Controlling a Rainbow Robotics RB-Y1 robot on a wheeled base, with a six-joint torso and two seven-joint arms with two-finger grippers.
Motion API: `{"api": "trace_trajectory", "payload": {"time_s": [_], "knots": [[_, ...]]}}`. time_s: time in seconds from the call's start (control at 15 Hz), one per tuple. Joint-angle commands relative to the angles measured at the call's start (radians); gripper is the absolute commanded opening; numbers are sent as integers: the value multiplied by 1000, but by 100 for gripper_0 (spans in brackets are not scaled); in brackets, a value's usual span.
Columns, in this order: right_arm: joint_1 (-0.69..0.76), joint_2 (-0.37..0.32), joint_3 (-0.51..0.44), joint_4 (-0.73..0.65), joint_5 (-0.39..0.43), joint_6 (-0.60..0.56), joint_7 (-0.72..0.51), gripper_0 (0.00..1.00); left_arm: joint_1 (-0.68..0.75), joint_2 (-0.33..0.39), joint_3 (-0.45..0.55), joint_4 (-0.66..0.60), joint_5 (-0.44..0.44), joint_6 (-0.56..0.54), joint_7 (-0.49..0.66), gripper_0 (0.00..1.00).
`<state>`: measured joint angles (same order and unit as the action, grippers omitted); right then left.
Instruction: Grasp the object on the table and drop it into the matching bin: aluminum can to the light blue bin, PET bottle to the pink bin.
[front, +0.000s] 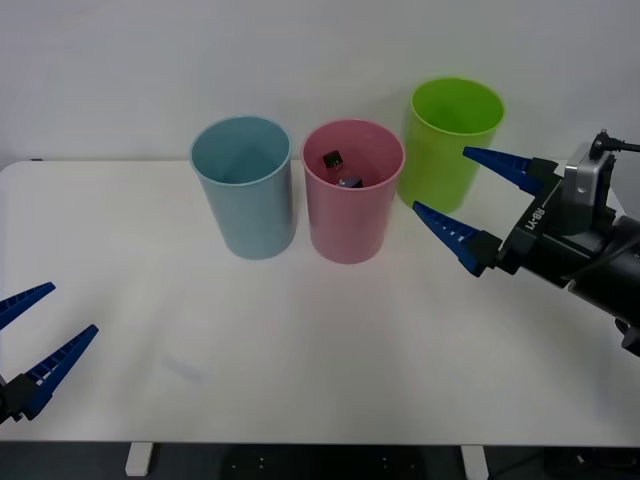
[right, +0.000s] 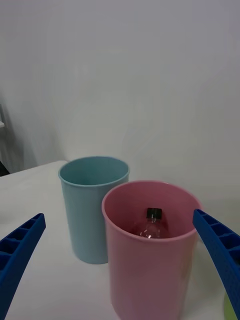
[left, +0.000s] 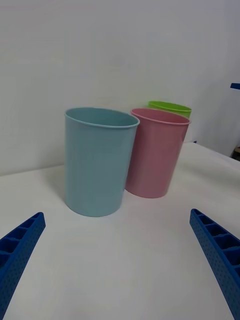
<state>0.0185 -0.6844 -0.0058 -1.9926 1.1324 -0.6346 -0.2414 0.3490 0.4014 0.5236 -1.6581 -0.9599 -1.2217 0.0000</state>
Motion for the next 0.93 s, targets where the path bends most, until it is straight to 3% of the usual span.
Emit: {"api": "trace_trajectory", "payload": {"time_s": [0.07, 0.4, 0.73, 0.93], "knots": [[80, 0, -56, 0, -20, -56, 109, 100, 0, 0, 0, 0, 0, 0, 0, 100], [213, 36, -166, 0, -40, -182, 208, 100, 0, 0, 0, 0, 0, 0, 0, 100], [296, 160, -310, 0, 27, -367, 206, 100, 0, 0, 0, 0, 0, 0, 0, 100], [353, 178, -322, 0, 29, -379, 214, 100, 0, 0, 0, 0, 0, 0, 0, 100]]}}
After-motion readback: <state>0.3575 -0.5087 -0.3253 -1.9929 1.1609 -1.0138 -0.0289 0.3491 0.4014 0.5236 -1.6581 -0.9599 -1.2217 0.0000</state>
